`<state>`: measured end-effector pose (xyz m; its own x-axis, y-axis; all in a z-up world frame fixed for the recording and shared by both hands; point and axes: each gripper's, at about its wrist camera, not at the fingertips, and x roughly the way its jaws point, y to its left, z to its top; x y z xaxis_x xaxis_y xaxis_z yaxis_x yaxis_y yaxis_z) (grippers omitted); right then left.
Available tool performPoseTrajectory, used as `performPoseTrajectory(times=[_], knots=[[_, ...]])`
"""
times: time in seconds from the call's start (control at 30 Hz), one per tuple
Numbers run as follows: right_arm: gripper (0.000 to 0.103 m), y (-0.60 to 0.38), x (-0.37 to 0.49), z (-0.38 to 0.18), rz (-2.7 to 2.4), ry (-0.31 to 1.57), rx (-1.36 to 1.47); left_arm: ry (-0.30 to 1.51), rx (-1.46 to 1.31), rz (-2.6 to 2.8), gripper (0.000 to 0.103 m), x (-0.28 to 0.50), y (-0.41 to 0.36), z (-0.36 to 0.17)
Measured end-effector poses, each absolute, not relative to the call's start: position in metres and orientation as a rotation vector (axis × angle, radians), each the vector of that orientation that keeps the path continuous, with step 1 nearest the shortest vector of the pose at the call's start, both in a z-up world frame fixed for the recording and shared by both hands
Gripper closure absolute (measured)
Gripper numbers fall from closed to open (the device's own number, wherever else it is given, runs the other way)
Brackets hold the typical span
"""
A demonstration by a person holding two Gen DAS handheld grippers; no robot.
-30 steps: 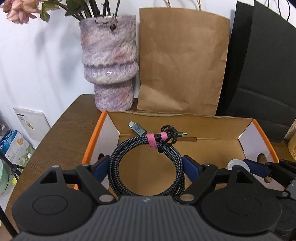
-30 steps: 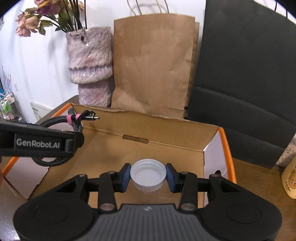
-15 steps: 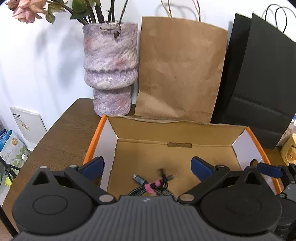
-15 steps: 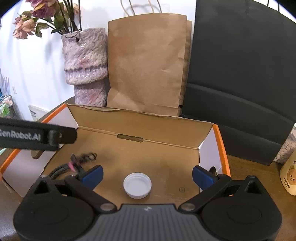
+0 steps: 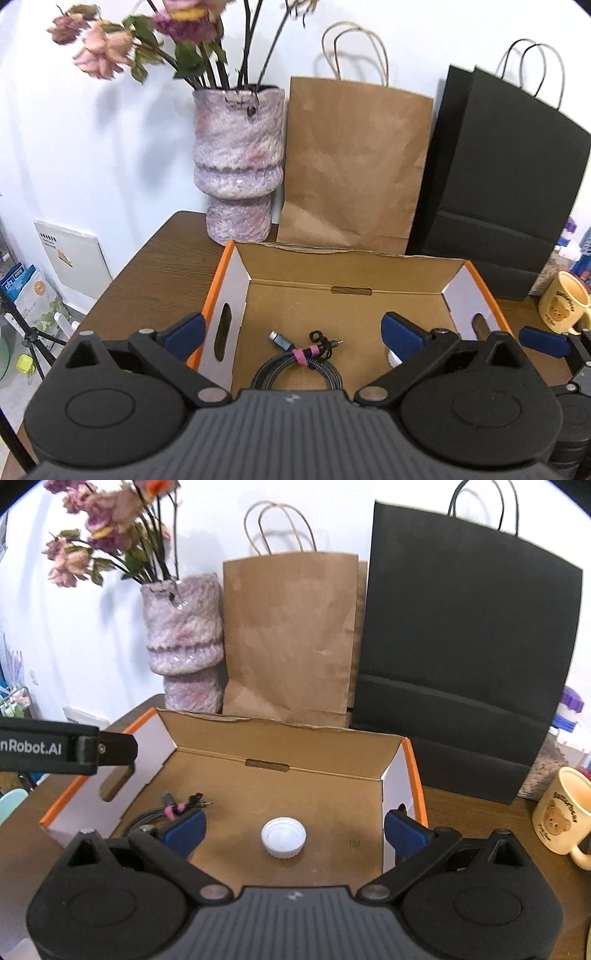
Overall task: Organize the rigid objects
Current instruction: 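Carry the cable and lid into the red box and release both, then withdraw both tools from the box toward the remaining items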
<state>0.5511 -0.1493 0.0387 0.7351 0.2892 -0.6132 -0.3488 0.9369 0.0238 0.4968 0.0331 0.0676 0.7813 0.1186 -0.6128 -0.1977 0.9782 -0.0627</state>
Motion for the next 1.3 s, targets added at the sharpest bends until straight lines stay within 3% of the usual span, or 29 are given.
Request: performPoseTrajectory(times=[0.53, 1.3], knots=[[0.0, -0.181, 0.429, 0.069, 0.344, 0.579, -0.096, 0.619, -0.109, 0.145, 0.0, 0.383, 0.021, 0.083], [0.0, -0.227, 0.281, 0.032, 0.321, 0.584, -0.108, 0.586, -0.096, 0.12, 0.0, 0.241, 0.026, 0.046]])
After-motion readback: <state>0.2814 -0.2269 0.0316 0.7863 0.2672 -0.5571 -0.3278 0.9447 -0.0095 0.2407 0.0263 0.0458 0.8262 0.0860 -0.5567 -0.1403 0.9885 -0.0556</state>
